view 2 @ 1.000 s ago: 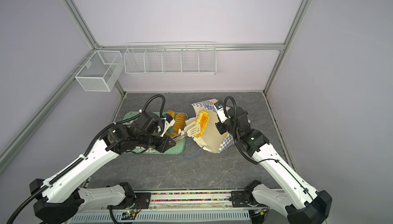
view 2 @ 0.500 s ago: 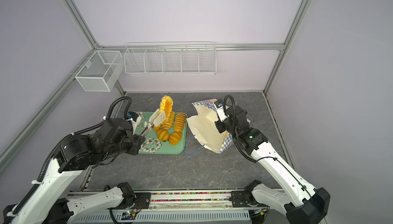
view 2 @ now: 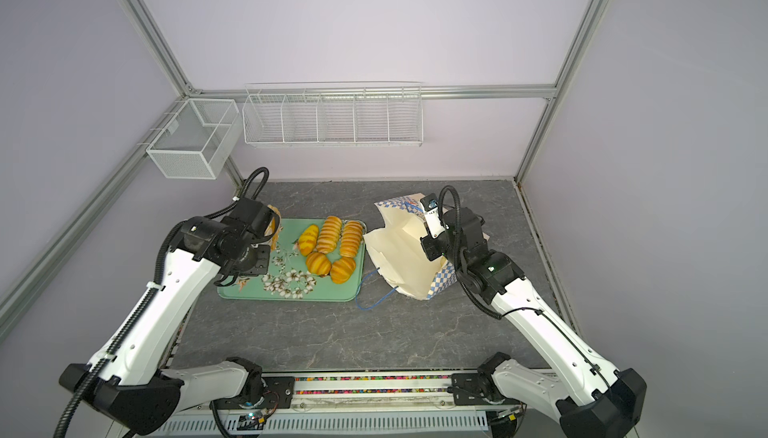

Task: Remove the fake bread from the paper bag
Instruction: 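Carry the clamped ridged bread with the left gripper over the tray, then lower the ridged bread onto the tray edge farthest from the robot and release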

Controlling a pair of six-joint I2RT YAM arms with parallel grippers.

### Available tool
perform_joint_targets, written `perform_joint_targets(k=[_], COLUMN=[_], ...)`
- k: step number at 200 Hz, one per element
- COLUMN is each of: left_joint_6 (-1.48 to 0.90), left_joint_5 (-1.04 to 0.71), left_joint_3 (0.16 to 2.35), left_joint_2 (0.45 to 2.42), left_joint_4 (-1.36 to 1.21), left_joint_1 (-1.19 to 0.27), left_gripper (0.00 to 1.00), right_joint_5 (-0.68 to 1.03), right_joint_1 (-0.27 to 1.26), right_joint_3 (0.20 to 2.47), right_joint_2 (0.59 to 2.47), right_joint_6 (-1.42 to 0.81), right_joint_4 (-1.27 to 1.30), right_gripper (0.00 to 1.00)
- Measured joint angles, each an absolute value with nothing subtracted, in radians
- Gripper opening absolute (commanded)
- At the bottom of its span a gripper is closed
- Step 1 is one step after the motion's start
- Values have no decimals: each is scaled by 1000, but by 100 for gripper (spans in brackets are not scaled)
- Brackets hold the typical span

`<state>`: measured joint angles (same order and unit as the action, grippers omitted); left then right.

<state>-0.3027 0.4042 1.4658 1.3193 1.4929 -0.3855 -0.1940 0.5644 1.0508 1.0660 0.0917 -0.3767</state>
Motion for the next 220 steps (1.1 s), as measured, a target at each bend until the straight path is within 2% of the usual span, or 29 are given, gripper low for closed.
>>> perform_joint_targets(k=[63, 142, 164, 220], left_joint_6=[-245, -231, -239, -281], left_joint_5=[510, 622, 620, 605], left_joint_3=[1530, 1654, 1654, 1657], left_joint_2=[1611, 1760, 1805, 1842], left_joint_4=[1473, 1501, 1506, 1523], left_joint_1=[-371, -369, -379, -444], left_gripper=[0, 3, 6, 23], right_joint_5=[-186, -187, -187, -187], right_joint_1=[564, 562, 561, 558], right_joint_3=[1055, 1055, 1055, 1055], right_joint_2=[1063, 1056, 1056, 1056], right_joint_6=[78, 78, 78, 78], right_joint_4=[-376, -368, -366, -361], right_gripper=[7, 7, 7, 7])
